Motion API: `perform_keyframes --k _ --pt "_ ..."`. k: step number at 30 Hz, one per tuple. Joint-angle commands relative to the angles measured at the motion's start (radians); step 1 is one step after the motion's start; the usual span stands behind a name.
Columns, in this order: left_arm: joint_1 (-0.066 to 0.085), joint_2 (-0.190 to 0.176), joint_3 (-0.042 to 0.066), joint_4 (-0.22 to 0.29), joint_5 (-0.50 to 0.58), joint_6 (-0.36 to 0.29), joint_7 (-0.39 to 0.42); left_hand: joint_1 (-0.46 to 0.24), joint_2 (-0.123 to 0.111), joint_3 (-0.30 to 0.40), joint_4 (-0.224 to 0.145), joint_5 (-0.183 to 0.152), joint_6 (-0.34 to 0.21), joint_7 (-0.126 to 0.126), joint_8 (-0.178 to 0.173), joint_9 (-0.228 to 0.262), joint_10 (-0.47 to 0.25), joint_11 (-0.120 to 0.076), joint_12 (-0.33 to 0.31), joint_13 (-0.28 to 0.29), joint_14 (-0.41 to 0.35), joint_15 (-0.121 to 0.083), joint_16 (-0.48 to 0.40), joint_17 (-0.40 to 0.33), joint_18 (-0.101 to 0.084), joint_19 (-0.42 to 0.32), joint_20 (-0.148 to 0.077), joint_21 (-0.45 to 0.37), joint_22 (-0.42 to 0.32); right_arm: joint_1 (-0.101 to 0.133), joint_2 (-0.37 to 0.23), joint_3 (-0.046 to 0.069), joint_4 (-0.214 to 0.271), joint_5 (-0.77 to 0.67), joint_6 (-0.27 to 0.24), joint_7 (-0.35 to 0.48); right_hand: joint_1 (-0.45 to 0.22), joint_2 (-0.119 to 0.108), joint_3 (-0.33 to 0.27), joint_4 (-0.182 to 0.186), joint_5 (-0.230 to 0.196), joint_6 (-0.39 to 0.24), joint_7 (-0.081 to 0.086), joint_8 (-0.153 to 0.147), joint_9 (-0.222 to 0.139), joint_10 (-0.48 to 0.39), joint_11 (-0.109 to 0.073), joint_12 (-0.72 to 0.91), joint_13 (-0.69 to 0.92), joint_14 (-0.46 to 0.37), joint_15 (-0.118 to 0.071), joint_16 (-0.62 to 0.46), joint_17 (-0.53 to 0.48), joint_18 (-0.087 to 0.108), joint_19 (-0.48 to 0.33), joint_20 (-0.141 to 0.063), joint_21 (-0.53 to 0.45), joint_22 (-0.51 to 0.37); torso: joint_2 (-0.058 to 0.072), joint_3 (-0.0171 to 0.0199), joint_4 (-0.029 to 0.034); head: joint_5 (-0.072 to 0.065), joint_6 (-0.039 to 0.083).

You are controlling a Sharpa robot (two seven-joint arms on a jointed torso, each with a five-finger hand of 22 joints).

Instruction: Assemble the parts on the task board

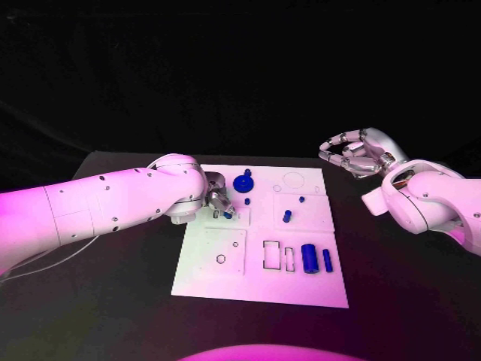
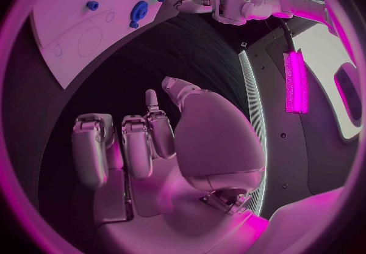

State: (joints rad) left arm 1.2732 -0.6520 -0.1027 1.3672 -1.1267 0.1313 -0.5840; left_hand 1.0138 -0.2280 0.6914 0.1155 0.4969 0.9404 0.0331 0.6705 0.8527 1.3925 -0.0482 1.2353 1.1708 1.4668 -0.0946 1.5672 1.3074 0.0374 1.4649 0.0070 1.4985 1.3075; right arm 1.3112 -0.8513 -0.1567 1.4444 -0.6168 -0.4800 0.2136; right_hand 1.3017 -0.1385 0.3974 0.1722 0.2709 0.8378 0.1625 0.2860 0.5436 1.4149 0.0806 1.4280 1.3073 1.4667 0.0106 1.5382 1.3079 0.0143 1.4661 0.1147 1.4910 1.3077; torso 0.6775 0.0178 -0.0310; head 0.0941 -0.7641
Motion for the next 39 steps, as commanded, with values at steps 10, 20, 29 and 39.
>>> perform_keyframes --k 10,20,29,39 --pt "-0.003 0.001 -0.002 -0.005 0.01 0.02 -0.011 -0.028 -0.002 -0.08 0.048 -0.007 0.03 -0.016 -0.012 -0.004 0.006 -0.002 0.009 0.007 0.104 -0.009 0.004 0.263 -0.006 0.042 -0.006 0.004 0.125 0.0 0.0 0.0 0.0 -0.004 0.008 0.01 -0.004 -0.006 0.006 0.003 0.003 -0.006 0.002 0.007 0.001 -0.009 0.0 -0.006 0.091 0.075 -0.003 -0.004 0.147 0.011 0.044 -0.001 -0.005 0.196 0.0 -0.0001 -0.0002 0.0 -0.001" --pt "-0.003 0.0 -0.002 -0.007 0.013 0.02 -0.013 -0.035 -0.007 -0.154 0.094 -0.01 0.038 -0.016 -0.017 -0.006 0.008 -0.002 0.012 0.013 0.104 -0.009 0.004 0.263 -0.007 0.044 -0.007 0.005 0.129 0.0 -0.002 0.0 0.001 -0.004 0.006 0.01 -0.007 -0.007 0.005 0.005 0.003 -0.007 0.002 0.007 0.001 -0.01 0.001 -0.007 0.09 0.075 -0.002 -0.004 0.146 0.011 0.042 -0.001 -0.007 0.194 0.0 0.0001 0.0002 -0.002 0.0" --pt "-0.003 -0.006 -0.002 -0.006 0.014 0.013 -0.014 -0.04 -0.011 -0.193 0.121 -0.02 0.041 -0.015 -0.018 -0.006 0.009 -0.001 0.013 0.015 0.104 -0.009 0.004 0.263 -0.008 0.046 -0.007 0.007 0.132 0.0 -0.004 0.0 0.001 -0.004 0.003 0.011 -0.012 -0.01 0.003 0.008 -0.001 -0.009 0.003 0.007 0.002 -0.01 0.001 -0.007 0.09 0.074 -0.002 -0.005 0.143 0.012 0.041 -0.001 -0.009 0.193 0.0 -0.0004 -0.0004 -0.003 0.0" --pt "-0.002 -0.018 0.001 0.007 0.039 -0.008 -0.01 -0.048 -0.001 -0.279 0.177 -0.138 0.044 -0.014 -0.023 -0.007 0.011 0.0 0.016 0.021 0.104 -0.008 0.004 0.263 -0.008 0.047 -0.007 0.007 0.135 0.0 -0.005 0.0 0.0 -0.004 -0.002 0.012 -0.017 -0.012 0.001 0.011 -0.006 -0.011 0.003 0.008 0.002 -0.011 0.001 -0.008 0.089 0.074 -0.002 -0.006 0.143 0.012 0.041 0.0 -0.01 0.193 0.0 -0.0006 0.0014 -0.004 0.0"
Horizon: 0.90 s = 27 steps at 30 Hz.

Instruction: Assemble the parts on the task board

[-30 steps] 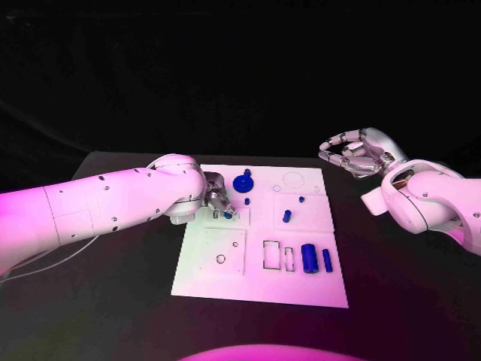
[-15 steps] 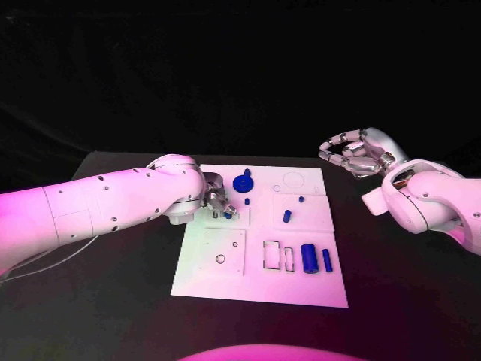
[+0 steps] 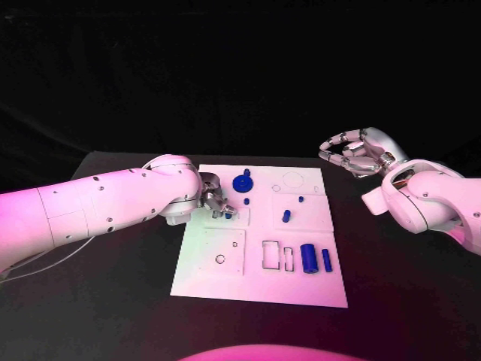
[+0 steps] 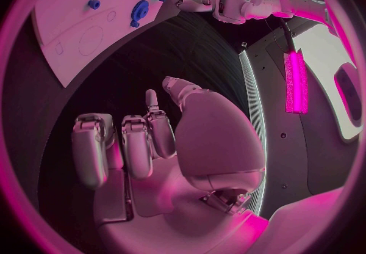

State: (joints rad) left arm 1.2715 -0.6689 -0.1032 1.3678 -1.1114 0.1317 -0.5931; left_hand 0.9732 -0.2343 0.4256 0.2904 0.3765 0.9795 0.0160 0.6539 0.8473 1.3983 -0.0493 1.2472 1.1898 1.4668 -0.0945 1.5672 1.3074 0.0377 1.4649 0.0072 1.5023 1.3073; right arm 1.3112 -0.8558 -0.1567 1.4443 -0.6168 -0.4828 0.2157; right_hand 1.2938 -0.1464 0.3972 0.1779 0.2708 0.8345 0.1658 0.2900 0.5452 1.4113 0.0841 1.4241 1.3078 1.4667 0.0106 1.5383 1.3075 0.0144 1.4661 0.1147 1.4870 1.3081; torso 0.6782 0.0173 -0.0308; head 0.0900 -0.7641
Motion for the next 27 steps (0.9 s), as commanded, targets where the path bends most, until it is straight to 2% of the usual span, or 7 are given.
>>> perform_keyframes --k 1,6,12,19,22,24,27 --pt "-0.001 -0.002 0.003 0.008 0.03 -0.013 0.001 -0.012 0.008 -0.024 0.002 -0.036 0.005 0.003 -0.008 -0.002 0.005 0.001 0.003 0.001 0.104 -0.008 0.004 0.263 -0.008 0.047 -0.007 0.003 0.135 0.0 0.0 0.0 -0.001 -0.004 0.001 0.01 -0.009 -0.004 0.001 0.005 -0.006 -0.008 0.0 0.004 0.001 -0.007 -0.002 -0.004 0.088 0.074 -0.002 -0.006 0.143 0.012 0.041 0.0 -0.006 0.192 -0.001 -0.0001 0.001 0.0 0.001" --pt "0.0 -0.012 0.011 0.021 0.064 -0.033 0.009 -0.016 0.012 -0.034 0.003 -0.044 0.002 0.004 -0.01 -0.003 -0.001 0.001 -0.006 -0.008 0.104 -0.008 0.004 0.263 -0.008 0.047 -0.008 0.003 0.135 0.0 0.0 0.0 -0.004 -0.004 0.0 0.01 -0.009 -0.004 0.001 0.005 -0.006 -0.008 0.0 0.004 0.001 -0.007 -0.002 -0.004 0.088 0.074 -0.002 -0.006 0.143 0.012 0.041 0.0 -0.006 0.192 -0.002 -0.0006 0.0007 -0.002 0.001" --pt "0.005 -0.032 0.033 0.04 0.1 -0.057 0.02 -0.007 0.015 -0.04 0.001 -0.044 -0.009 0.007 -0.015 -0.003 -0.014 0.004 -0.025 -0.029 0.104 -0.006 0.004 0.263 -0.006 0.042 -0.009 -0.002 0.126 0.0 0.002 0.0 -0.014 -0.004 0.0 0.01 -0.009 -0.004 0.001 0.005 -0.006 -0.008 0.0 0.004 0.001 -0.007 -0.002 -0.004 0.088 0.074 -0.002 -0.006 0.143 0.012 0.041 0.0 -0.006 0.192 -0.003 0.0003 0.001 -0.001 0.006" --pt "0.023 -0.062 0.057 0.051 0.143 -0.093 0.048 0.033 0.019 -0.055 0.0 -0.038 -0.047 0.024 -0.037 -0.009 -0.074 0.019 -0.106 -0.116 0.104 0.005 0.004 0.263 0.006 0.015 -0.002 -0.034 0.071 0.0 0.001 0.0 -0.025 -0.003 -0.002 0.013 -0.01 -0.004 0.001 0.006 -0.008 -0.008 0.0 0.005 0.001 -0.008 -0.002 -0.005 0.087 0.074 -0.002 -0.006 0.142 0.012 0.04 0.0 -0.008 0.191 -0.003 0.0005 0.0009 -0.004 0.019" --pt "0.028 -0.073 0.061 0.052 0.176 -0.112 0.073 0.05 0.022 -0.061 0.0 -0.037 -0.06 0.031 -0.046 -0.011 -0.101 0.025 -0.141 -0.155 0.104 0.011 0.004 0.263 0.012 0.001 0.003 -0.051 0.042 0.0 0.002 0.0 -0.03 0.0 -0.004 0.017 -0.01 -0.004 0.001 0.006 -0.008 -0.008 0.0 0.005 0.001 -0.01 -0.002 -0.007 0.085 0.073 -0.002 -0.007 0.14 0.013 0.038 0.0 -0.01 0.189 -0.002 -0.0002 -0.0002 -0.005 0.025" --pt "0.03 -0.078 0.062 0.052 0.195 -0.12 0.089 0.07 0.027 -0.064 0.001 -0.035 -0.082 0.043 -0.066 -0.022 -0.155 0.036 -0.216 -0.234 0.104 0.02 0.003 0.262 0.022 -0.023 0.011 -0.081 -0.005 -0.001 0.001 0.0 -0.03 0.001 -0.004 0.018 -0.005 -0.001 0.006 0.005 -0.008 -0.009 -0.002 0.008 0.003 -0.052 -0.004 -0.047 0.041 0.066 -0.003 -0.017 0.113 0.019 0.024 -0.001 -0.03 0.174 -0.002 -0.0007 -0.0003 -0.009 0.029" --pt "0.031 -0.085 0.063 0.05 0.219 -0.125 0.109 0.085 0.029 -0.063 -0.001 -0.034 -0.084 0.045 -0.07 -0.025 -0.163 0.038 -0.228 -0.248 0.102 0.022 -0.002 0.257 0.024 -0.026 0.014 -0.087 -0.013 -0.001 -0.001 0.0 -0.03 0.002 -0.003 0.018 -0.003 0.0 0.009 0.004 -0.007 -0.009 -0.002 0.009 0.004 -0.066 -0.005 -0.062 0.024 0.065 -0.003 -0.019 0.109 0.02 0.021 -0.001 -0.035 0.17 -0.001 -0.0013 0.001 -0.012 0.034"
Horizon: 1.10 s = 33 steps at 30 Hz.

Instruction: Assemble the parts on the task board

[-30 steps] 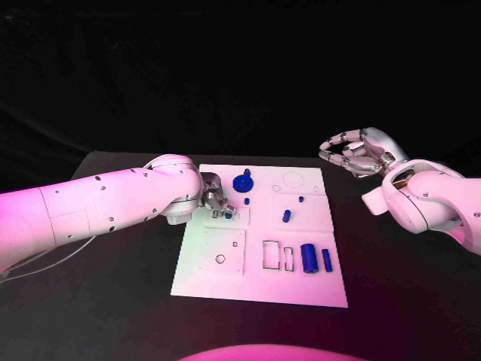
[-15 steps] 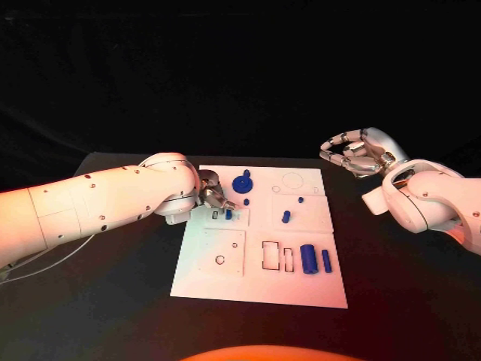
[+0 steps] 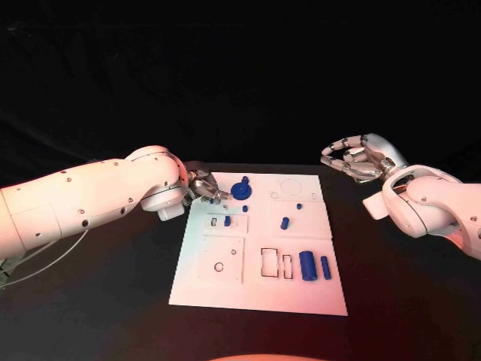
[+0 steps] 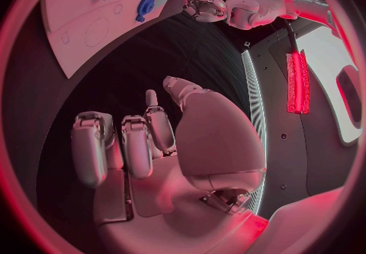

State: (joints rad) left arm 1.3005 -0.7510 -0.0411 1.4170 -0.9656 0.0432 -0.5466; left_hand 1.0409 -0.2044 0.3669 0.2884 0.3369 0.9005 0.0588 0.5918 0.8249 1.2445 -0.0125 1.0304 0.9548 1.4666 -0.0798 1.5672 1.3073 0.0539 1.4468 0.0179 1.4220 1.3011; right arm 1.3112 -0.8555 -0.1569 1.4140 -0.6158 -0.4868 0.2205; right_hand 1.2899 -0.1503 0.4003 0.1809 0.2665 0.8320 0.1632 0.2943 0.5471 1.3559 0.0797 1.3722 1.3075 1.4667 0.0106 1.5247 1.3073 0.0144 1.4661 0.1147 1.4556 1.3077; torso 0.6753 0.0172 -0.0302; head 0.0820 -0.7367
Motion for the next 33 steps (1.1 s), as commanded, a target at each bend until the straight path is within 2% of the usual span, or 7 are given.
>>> perform_keyframes --k 1,5,8,15,18,24,33 --pt "0.003 -0.003 0.002 -0.001 0.076 -0.033 0.064 0.017 0.0 -0.005 0.001 0.006 -0.005 0.002 -0.008 -0.003 -0.01 0.001 -0.012 -0.013 0.102 0.007 -0.002 0.257 0.008 -0.008 0.003 -0.006 -0.007 -0.001 -0.002 0.0 0.0 0.002 0.001 0.013 0.001 0.004 0.006 0.001 -0.003 -0.007 0.001 0.005 0.002 -0.011 0.0 -0.01 0.025 0.065 -0.003 -0.006 0.11 0.02 0.021 -0.001 -0.004 0.17 0.002 -0.0005 0.0011 -0.005 0.008" --pt "0.003 0.0 0.002 -0.018 0.059 -0.016 0.066 0.018 -0.003 -0.01 0.004 0.001 -0.008 0.005 -0.013 -0.007 -0.01 0.004 -0.013 -0.016 0.102 0.009 0.0 0.259 0.007 -0.006 0.005 -0.005 -0.004 -0.001 -0.004 0.0 0.003 0.002 0.002 0.012 0.001 0.004 0.006 0.001 -0.003 -0.007 0.001 0.005 0.002 -0.011 0.0 -0.01 0.025 0.065 -0.003 -0.006 0.11 0.02 0.021 -0.001 -0.004 0.17 0.001 0.0008 0.0021 -0.005 0.01" --pt "0.004 0.008 0.002 -0.038 0.033 0.004 0.061 0.01 -0.006 -0.02 0.005 -0.006 -0.012 0.008 -0.021 -0.014 -0.01 0.006 -0.015 -0.02 0.103 0.011 0.002 0.261 0.007 -0.004 0.007 -0.005 -0.002 -0.002 -0.005 0.0 0.004 0.002 0.002 0.012 0.001 0.004 0.006 0.001 -0.003 -0.007 0.001 0.005 0.002 -0.011 0.0 -0.01 0.025 0.065 -0.003 -0.006 0.11 0.02 0.021 -0.001 -0.004 0.17 0.003 0.0 0.0009 -0.003 0.011" --pt "0.005 0.044 0.001 -0.121 -0.049 0.073 0.055 0.005 0.0 -0.039 0.005 -0.039 -0.01 0.011 -0.033 -0.029 0.001 0.009 -0.002 -0.011 0.104 0.014 0.004 0.263 0.002 0.007 0.01 0.005 0.018 -0.002 -0.005 0.0 0.009 0.001 0.002 0.012 0.002 0.003 0.007 0.0 -0.002 -0.008 0.0 0.006 0.002 -0.012 -0.001 -0.014 0.021 0.066 -0.004 -0.005 0.112 0.02 0.023 -0.002 -0.003 0.172 0.004 0.0002 -0.0008 0.004 0.014" --pt "0.009 0.064 0.002 -0.168 -0.086 0.11 0.058 0.007 0.003 -0.044 0.005 -0.046 -0.004 0.009 -0.033 -0.032 0.021 0.007 0.028 0.019 0.104 0.014 0.004 0.263 -0.002 0.018 0.01 0.018 0.04 -0.002 -0.004 0.0 0.009 0.0 0.003 0.012 0.002 0.003 0.007 0.0 -0.002 -0.008 0.0 0.006 0.002 -0.012 -0.001 -0.014 0.021 0.066 -0.004 -0.005 0.112 0.02 0.023 -0.002 -0.003 0.172 0.005 0.0 -0.0015 0.011 0.013" --pt "0.015 0.101 0.002 -0.253 -0.139 0.18 0.057 0.008 0.004 -0.046 0.005 -0.048 -0.003 0.009 -0.033 -0.033 0.022 0.007 0.029 0.019 0.104 0.013 0.004 0.263 -0.003 0.02 0.01 0.02 0.044 -0.003 -0.003 0.0 0.01 -0.001 0.003 0.011 0.002 0.003 0.007 0.0 -0.002 -0.008 0.0 0.006 0.002 -0.012 -0.001 -0.014 0.021 0.066 -0.004 -0.005 0.112 0.02 0.023 -0.002 -0.003 0.172 0.005 0.001 -0.001 0.012 0.009" --pt "0.017 0.141 0.002 -0.325 -0.176 0.216 0.056 0.008 0.008 -0.046 0.005 -0.048 -0.002 0.009 -0.034 -0.035 0.023 0.007 0.03 0.019 0.104 0.013 0.004 0.263 -0.004 0.021 0.01 0.022 0.046 -0.003 -0.003 0.0 0.011 -0.002 0.002 0.011 0.002 0.003 0.007 0.0 -0.002 -0.008 0.0 0.006 0.002 -0.012 -0.001 -0.014 0.021 0.065 -0.004 -0.006 0.111 0.02 0.023 -0.002 -0.003 0.171 0.007 -0.0003 -0.0009 0.012 0.004"
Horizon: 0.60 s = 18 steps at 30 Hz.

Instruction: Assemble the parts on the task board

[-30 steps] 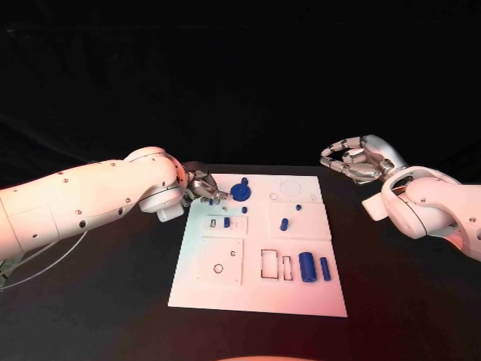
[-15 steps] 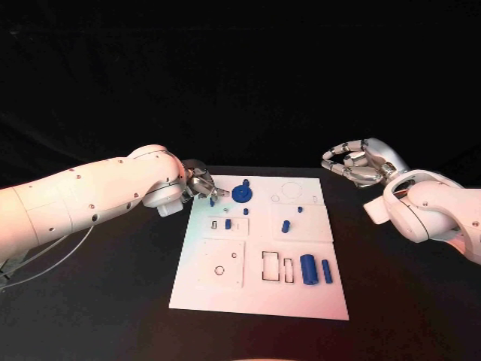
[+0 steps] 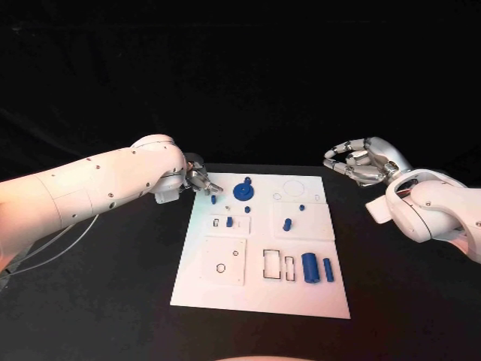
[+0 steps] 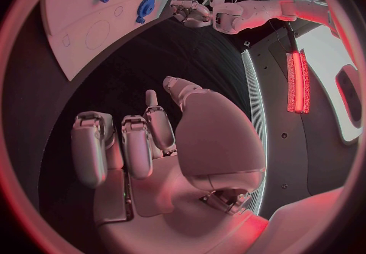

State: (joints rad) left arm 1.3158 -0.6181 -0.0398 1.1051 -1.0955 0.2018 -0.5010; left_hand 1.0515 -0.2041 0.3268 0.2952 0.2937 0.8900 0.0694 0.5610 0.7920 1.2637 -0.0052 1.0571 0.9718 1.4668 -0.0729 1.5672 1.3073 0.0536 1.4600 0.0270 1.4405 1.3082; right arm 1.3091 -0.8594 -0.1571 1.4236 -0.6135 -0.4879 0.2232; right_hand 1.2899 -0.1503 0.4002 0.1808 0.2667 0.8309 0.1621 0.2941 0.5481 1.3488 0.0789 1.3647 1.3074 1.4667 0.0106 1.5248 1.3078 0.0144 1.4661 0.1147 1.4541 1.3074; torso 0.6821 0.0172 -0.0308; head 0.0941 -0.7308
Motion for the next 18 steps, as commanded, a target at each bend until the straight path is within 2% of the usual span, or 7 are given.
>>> perform_keyframes --k 1,5,12,18 --pt "0.002 0.011 0.0 -0.019 -0.052 0.059 0.011 -0.003 0.008 -0.006 -0.002 -0.005 0.008 -0.002 -0.004 -0.002 0.004 0.0 0.003 0.002 0.104 0.006 0.004 0.263 -0.004 0.008 0.001 0.004 0.04 -0.001 0.002 0.0 0.002 -0.004 0.003 0.009 0.002 0.003 0.007 0.0 -0.002 -0.007 0.001 0.007 0.001 -0.004 0.0 -0.006 0.022 0.065 -0.004 -0.006 0.111 0.02 0.023 -0.002 -0.002 0.172 -0.001 0.0001 -0.0004 0.0 -0.004" --pt "0.002 0.02 -0.001 -0.038 -0.066 0.066 0.012 -0.003 0.008 -0.006 -0.002 -0.005 0.008 -0.002 -0.004 -0.002 0.004 0.0 0.003 0.002 0.104 0.006 0.004 0.263 -0.004 0.009 0.0 0.004 0.041 -0.001 0.002 0.0 0.002 -0.004 0.003 0.009 0.002 0.003 0.007 0.0 -0.002 -0.007 0.001 0.007 0.001 -0.004 0.0 -0.006 0.022 0.065 -0.004 -0.006 0.111 0.02 0.023 -0.002 -0.002 0.172 -0.002 0.0008 -0.001 0.001 -0.005" --pt "0.002 0.039 -0.007 -0.056 -0.065 0.076 0.016 -0.003 0.009 -0.006 -0.002 -0.005 0.008 -0.002 -0.004 -0.002 0.003 0.0 0.002 0.0 0.104 0.006 0.004 0.263 -0.004 0.009 0.0 0.005 0.042 -0.001 0.004 0.0 0.002 -0.005 0.003 0.008 0.002 0.003 0.007 0.0 -0.002 -0.007 0.001 0.007 0.001 -0.004 0.0 -0.006 0.022 0.065 -0.004 -0.006 0.111 0.02 0.023 -0.002 -0.002 0.172 -0.001 -0.0006 -0.0016 0.001 -0.008" --pt "0.002 0.046 -0.01 -0.063 -0.055 0.079 0.017 -0.003 0.01 -0.007 -0.001 -0.006 0.008 -0.002 -0.005 -0.003 0.001 0.0 0.0 -0.002 0.104 0.006 0.004 0.263 -0.005 0.01 0.0 0.006 0.044 -0.001 0.006 0.0 0.001 -0.005 0.004 0.008 0.002 0.003 0.007 0.0 -0.002 -0.007 0.001 0.007 0.001 -0.004 0.0 -0.006 0.022 0.065 -0.004 -0.006 0.111 0.02 0.023 -0.002 -0.002 0.172 -0.004 0.0014 -0.0005 0.003 -0.016"
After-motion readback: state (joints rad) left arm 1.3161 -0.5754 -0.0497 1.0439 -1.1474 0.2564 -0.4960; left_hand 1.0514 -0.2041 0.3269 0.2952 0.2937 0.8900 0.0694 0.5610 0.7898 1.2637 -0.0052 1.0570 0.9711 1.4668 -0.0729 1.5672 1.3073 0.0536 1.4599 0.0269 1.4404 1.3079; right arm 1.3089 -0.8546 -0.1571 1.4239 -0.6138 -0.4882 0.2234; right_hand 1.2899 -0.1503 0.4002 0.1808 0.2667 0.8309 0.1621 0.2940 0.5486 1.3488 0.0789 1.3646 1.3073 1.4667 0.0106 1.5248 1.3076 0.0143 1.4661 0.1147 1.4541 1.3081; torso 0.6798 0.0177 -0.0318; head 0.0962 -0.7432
